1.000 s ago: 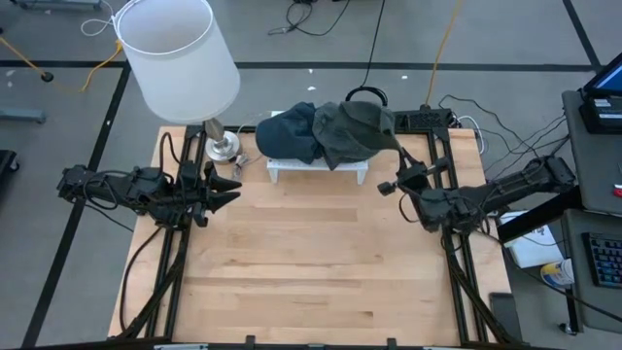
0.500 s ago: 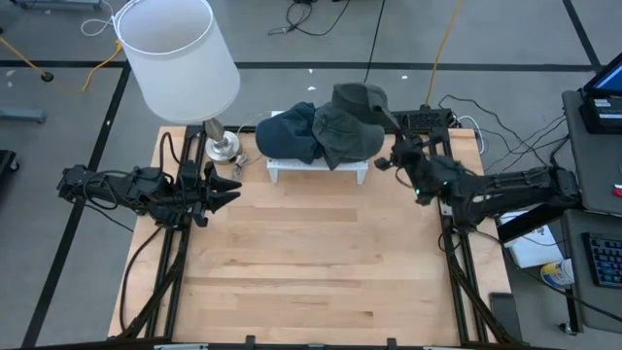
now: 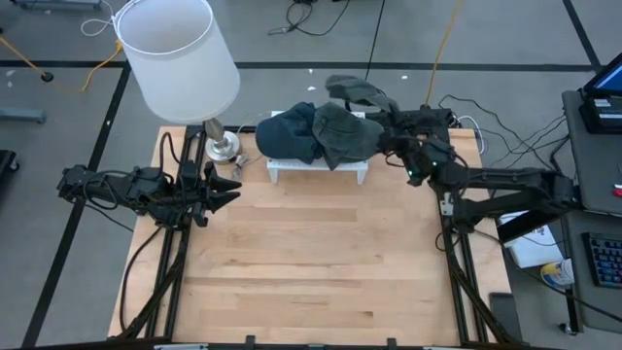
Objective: Pick & Place hat
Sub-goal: Stack the black cap on the black caps on the shelf
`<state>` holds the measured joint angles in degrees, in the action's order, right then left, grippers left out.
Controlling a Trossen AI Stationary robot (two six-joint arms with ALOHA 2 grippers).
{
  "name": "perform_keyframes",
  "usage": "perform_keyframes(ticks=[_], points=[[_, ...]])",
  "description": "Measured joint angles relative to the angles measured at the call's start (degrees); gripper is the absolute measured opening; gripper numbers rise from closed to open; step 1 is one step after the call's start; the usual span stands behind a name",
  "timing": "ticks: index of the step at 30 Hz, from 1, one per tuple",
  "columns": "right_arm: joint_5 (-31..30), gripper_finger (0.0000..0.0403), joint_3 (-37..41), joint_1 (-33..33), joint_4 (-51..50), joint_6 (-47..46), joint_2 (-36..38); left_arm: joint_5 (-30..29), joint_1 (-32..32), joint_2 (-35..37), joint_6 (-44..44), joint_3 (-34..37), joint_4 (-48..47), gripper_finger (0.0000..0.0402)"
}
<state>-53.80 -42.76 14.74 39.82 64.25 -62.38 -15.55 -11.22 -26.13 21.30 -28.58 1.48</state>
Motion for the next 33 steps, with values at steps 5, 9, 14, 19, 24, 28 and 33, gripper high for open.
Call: perform_keyframes(ticks=[5,9,14,19,24,28,33], points=[[0.4,0.0004,0.0,2.4,4.1,6.2,-3.2,0.0,0.0,-0.1,0.0,0.0,0.0,0.0152],[1.7,0.0004,0.0,2.6,5.4,7.6,-5.2,1.3,-0.1,-0.1,-0.4,0.0,0.0,0.0152],[1.0,0.0004,1.6,1.3,6.5,9.9,-7.7,6.1,-0.1,0.2,-4.7,0.0,0.2,0.0152],[-1.2,0.0004,6.3,-1.2,12.5,14.0,-8.8,6.2,-0.1,0.4,-4.9,0.0,0.5,0.0152],[0.2,0.0005,12.0,-2.9,14.8,18.3,-8.8,5.5,-0.1,0.4,-6.3,0.0,0.5,0.0152],[0.2,0.0026,14.2,-3.7,14.8,18.7,-8.7,5.0,-0.1,0.4,-6.2,0.0,0.5,0.0152],[0.7,0.0061,14.3,-3.7,13.8,18.9,-8.8,5.0,-0.1,0.4,-6.0,0.0,0.5,0.0152]])
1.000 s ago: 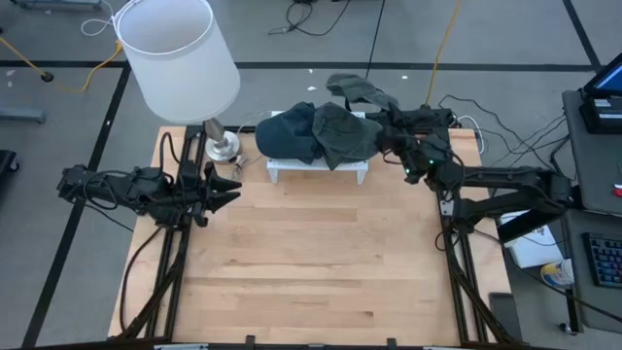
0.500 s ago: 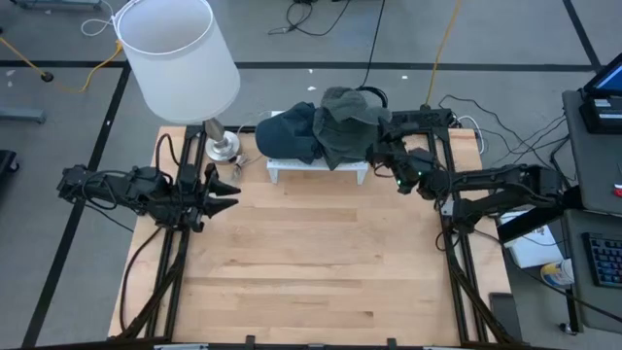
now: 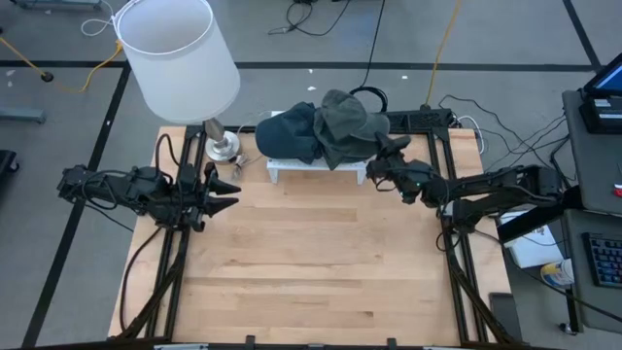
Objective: Pick & Place hat
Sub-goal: Stack the black cap on the black caps on the shelf
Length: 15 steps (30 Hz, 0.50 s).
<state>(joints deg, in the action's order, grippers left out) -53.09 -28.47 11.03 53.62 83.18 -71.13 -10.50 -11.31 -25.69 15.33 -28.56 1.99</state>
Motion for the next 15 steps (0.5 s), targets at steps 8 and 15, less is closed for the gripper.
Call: perform_keyframes(ticks=[8,15], points=[[0.9,0.0111,0.0,-1.1,-0.5,-1.6,0.1,0.0,0.0,-0.1,1.5,0.0,-0.1,0.0152],[1.0,0.0154,0.0,-4.8,-0.3,-8.3,0.2,0.1,0.0,-0.1,1.7,0.0,-0.3,0.0152]])
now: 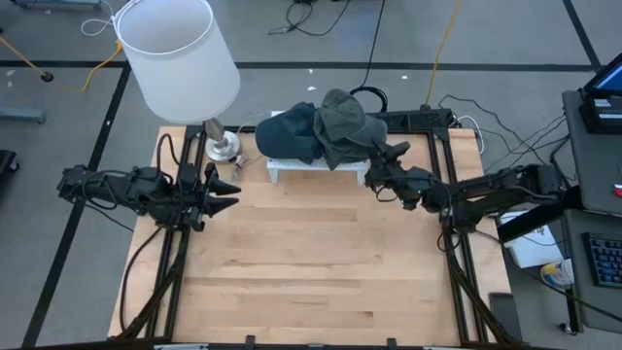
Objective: Pick & Place hat
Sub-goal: Stack the black cap on the black caps on the shelf, then return to Home Position
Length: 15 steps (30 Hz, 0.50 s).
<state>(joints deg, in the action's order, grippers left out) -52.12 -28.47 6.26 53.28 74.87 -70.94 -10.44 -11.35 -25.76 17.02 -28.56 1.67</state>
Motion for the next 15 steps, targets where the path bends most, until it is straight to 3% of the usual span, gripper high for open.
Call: perform_keyframes(ticks=[6,15], points=[[-0.1,0.0175,0.0,-2.6,-4.7,-6.9,0.0,0.0,0.0,0.0,0.0,0.0,-0.1,0.0152],[-0.1,0.0175,0.0,-10.3,-10.2,-15.7,0.0,0.1,0.0,0.0,-0.1,0.0,-0.1,0.0152]])
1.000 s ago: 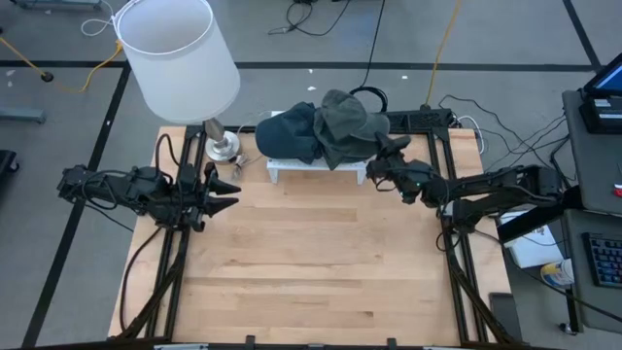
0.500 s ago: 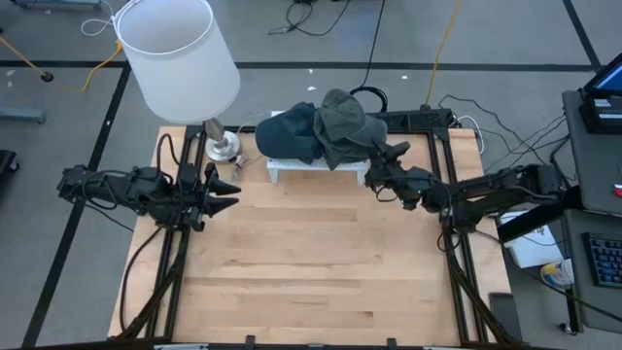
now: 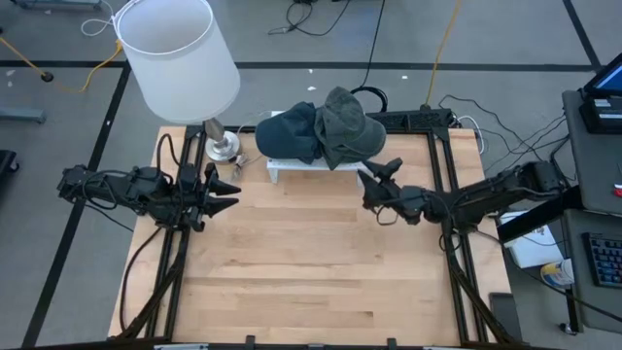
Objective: Pick & Place hat
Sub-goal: Return to Home Position
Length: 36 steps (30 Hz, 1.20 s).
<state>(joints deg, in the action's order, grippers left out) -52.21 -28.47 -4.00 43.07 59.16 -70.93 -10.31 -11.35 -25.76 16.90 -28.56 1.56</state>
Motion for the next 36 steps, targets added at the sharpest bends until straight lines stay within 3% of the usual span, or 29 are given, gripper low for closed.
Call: perform_keyframes(ticks=[4,9,17,22,28,31,36], points=[[-0.2,0.0174,0.0,-4.0,0.6,-5.6,0.2,0.0,0.0,0.0,-0.7,0.0,0.0,0.0152],[0.0,0.0175,0.0,-9.3,0.8,-25.5,0.3,0.0,0.0,0.0,-2.4,0.0,-0.1,0.0152],[8.9,0.0176,0.0,-16.3,0.0,-46.3,0.3,3.0,0.6,1.1,-5.8,0.7,-4.3,0.0152],[8.8,0.0173,0.0,-21.0,0.4,-51.0,0.3,2.8,1.3,5.4,-8.1,7.5,1.6,0.0152],[8.7,0.0174,0.0,-24.1,3.4,-56.9,0.3,-1.2,1.8,10.5,-8.7,19.3,15.5,0.0152],[6.5,0.0176,-0.1,-24.3,5.9,-62.7,0.3,-3.2,1.7,11.6,-8.9,23.2,20.5,0.0152],[-5.0,0.0173,0.0,-24.3,5.3,-65.8,0.3,-3.3,1.7,11.6,-8.3,27.4,24.9,0.0152]])
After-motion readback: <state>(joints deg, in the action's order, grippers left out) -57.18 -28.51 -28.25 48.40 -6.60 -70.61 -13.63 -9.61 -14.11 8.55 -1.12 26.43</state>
